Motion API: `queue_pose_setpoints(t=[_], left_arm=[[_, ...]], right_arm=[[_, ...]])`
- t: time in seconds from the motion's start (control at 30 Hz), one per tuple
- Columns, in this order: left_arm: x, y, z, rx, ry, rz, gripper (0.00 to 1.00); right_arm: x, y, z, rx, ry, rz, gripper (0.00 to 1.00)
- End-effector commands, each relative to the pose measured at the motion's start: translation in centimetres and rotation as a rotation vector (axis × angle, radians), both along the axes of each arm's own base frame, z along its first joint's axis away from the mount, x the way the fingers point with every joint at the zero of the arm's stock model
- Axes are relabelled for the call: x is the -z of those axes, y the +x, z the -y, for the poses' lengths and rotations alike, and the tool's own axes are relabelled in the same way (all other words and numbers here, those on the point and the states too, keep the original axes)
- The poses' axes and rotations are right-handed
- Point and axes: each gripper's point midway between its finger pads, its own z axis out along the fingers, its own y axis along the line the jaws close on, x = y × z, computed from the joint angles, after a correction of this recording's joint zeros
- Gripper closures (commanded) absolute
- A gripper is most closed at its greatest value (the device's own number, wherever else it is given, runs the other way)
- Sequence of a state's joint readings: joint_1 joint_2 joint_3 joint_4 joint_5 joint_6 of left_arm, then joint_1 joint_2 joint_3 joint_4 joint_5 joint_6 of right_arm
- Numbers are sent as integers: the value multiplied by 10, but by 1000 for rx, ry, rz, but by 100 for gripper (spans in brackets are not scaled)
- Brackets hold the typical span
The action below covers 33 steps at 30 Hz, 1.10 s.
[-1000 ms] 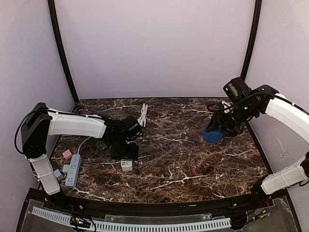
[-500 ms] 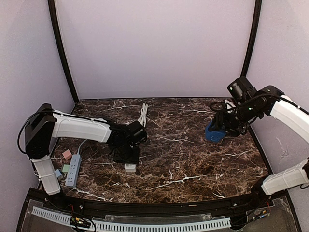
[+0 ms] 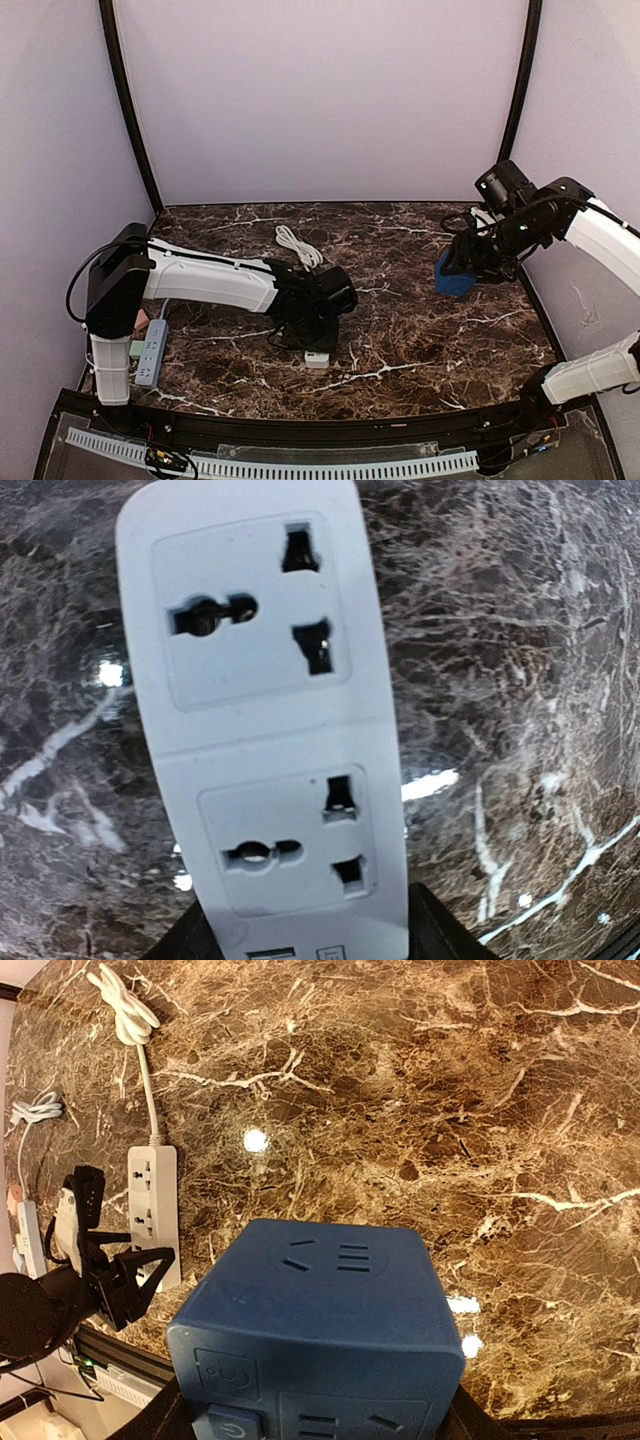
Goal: Insert the plug
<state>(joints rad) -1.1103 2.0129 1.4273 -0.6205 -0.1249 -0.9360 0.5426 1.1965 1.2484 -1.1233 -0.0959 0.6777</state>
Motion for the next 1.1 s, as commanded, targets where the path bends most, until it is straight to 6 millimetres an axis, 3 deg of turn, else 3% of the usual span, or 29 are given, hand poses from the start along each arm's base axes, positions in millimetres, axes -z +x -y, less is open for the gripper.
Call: queue_pose_setpoints(t=[0.0, 0.17, 0.33, 0.47, 0.77, 0.9, 1.07], left_arm=[[6, -22, 27, 37, -37, -64, 40], [2, -24, 29, 52, -32, -61, 23], [-19, -22, 28, 76, -40, -33, 3], [-48, -17, 15, 89, -18, 25, 1], [-108, -9, -50, 92, 72, 179, 1], [-118, -3, -86, 77, 103, 218, 1], [-119, 8, -150, 17, 183, 238, 1]], right_arm=[[-7, 4, 4, 2, -11, 38, 100], [-6, 5, 0, -13, -3, 28, 100], [-5, 9, -7, -22, 10, 18, 100], [-7, 17, -19, -57, 42, 19, 100], [-3, 33, -49, -135, 117, 14, 100], [-3, 40, -66, -181, 168, 25, 100], [-1, 46, -91, -245, 225, 25, 100]])
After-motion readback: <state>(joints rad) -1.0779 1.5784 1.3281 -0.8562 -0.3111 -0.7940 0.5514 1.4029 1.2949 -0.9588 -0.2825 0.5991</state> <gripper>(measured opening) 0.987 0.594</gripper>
